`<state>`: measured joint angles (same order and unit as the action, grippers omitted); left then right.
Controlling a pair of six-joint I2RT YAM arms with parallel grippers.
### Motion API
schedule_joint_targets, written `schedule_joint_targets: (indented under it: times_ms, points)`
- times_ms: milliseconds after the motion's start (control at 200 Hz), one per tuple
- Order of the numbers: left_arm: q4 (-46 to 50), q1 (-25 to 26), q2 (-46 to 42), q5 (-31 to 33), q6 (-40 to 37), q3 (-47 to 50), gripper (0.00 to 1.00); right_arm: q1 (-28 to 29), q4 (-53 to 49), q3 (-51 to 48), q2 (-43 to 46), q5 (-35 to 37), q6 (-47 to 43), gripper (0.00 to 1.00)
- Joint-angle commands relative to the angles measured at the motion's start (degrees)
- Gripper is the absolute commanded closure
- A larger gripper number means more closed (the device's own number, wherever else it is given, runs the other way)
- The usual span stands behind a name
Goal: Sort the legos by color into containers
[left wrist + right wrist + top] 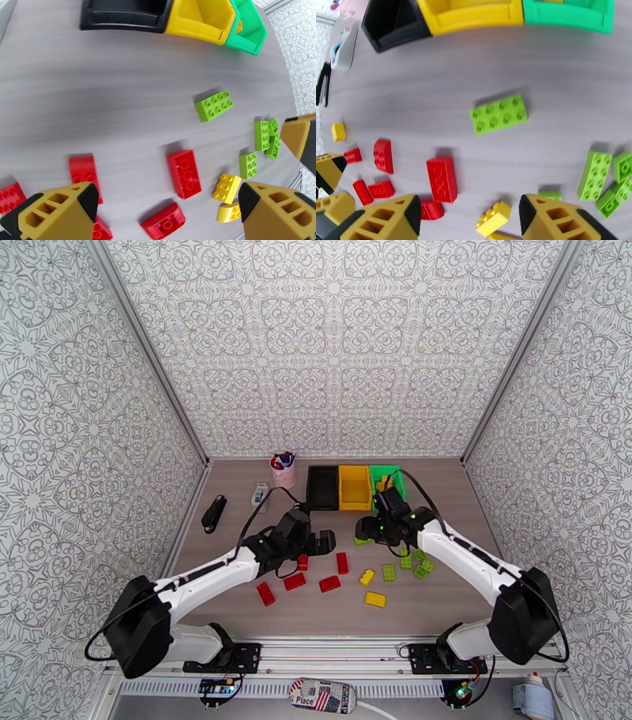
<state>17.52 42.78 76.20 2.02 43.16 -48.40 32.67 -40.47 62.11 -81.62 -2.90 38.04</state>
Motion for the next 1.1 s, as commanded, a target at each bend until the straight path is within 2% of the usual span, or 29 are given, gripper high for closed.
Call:
schedule_joint_targets:
  times_ms: [0,220,580,1095]
  points:
    - [1.47,0.96,-2.8,2.45,2.31,3.23,0.01,2.17,-1.28,-3.37,2.22,2.19,3.08,0.3]
    - [0.17,1.23,-5.51,2.75,5.2,8.34,0.01,5.77,1.0,-9.46,2.44,1.31,7.17,0.3]
    - [-1.08,1.55,-3.81,2.28,5.48,7.63,0.01,9.87,6.72,-17.12,1.19,0.75,13.54,0.37]
    - [-2.2,2.44,-2.0,1.83,6.06,7.26,0.01,10.18,11.14,-16.11,-6.71,0.59,13.12,0.43]
